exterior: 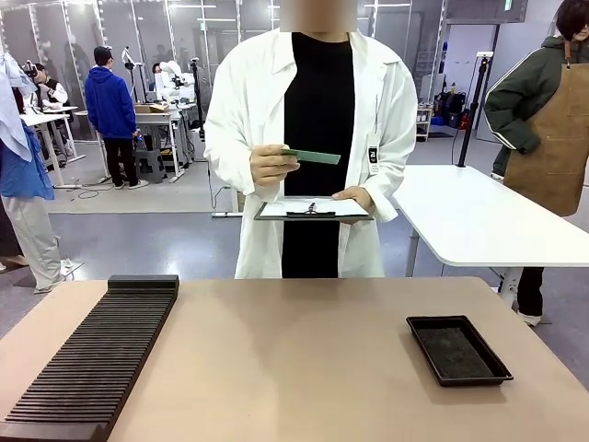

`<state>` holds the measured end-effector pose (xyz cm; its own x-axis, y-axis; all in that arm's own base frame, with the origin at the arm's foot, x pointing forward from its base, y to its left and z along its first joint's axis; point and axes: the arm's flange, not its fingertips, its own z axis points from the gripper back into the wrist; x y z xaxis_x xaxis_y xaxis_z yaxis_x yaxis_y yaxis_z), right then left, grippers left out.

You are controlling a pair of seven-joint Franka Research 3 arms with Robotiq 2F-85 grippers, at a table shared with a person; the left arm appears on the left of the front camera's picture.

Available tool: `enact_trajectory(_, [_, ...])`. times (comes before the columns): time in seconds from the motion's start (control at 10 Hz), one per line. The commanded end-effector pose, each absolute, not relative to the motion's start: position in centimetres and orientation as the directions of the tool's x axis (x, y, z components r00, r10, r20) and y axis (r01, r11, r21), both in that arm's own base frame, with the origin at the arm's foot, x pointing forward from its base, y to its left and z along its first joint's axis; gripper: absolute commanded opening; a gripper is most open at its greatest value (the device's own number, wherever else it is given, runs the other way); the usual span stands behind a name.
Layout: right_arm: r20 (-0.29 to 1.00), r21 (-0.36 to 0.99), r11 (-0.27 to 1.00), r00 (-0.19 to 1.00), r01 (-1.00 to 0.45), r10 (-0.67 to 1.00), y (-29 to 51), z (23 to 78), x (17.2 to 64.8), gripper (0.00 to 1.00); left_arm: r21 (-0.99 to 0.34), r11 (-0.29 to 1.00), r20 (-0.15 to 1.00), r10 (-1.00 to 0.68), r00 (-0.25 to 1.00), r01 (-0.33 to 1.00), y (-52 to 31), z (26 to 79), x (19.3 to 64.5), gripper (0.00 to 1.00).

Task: Inspect the PCB.
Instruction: Pick up the Blank PCB that the human is holding.

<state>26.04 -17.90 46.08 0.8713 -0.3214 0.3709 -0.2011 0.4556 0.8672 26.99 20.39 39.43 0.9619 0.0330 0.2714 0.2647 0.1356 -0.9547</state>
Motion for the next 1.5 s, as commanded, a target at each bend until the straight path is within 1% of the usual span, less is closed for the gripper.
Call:
enact_trajectory(0.0, [0.383,0.867,0.450,0.865,-0.216,-0.323,-18.0,46.2,26.0,1.00,-0.941,0.129,0.322,0.059,0.945,0.313,23.1,38.7,28.6,1.00])
enact_trajectory(0.1, [0.383,0.867,0.450,0.865,-0.216,-0.323,-18.0,46.2,26.0,1.00,-0.936,0.129,0.341,0.096,0.935,0.328,23.6,38.2,28.8,1.00])
enact_trajectory(0.2, [0.383,0.867,0.450,0.865,-0.216,-0.323,-18.0,46.2,26.0,1.00,-0.934,0.084,0.355,0.119,0.927,0.347,23.2,37.8,29.2,1.00])
enact_trajectory(0.3, [0.383,0.867,0.450,0.865,-0.216,-0.323,-18.0,46.2,26.0,1.00,-0.945,0.151,0.304,0.071,0.950,0.291,22.9,38.6,28.1,1.00])
enact_trajectory(1.4, [0.383,0.867,0.450,0.865,-0.216,-0.323,-18.0,46.2,26.0,1.00,-0.945,0.151,0.304,0.071,0.950,0.291,22.9,38.6,28.1,1.00])
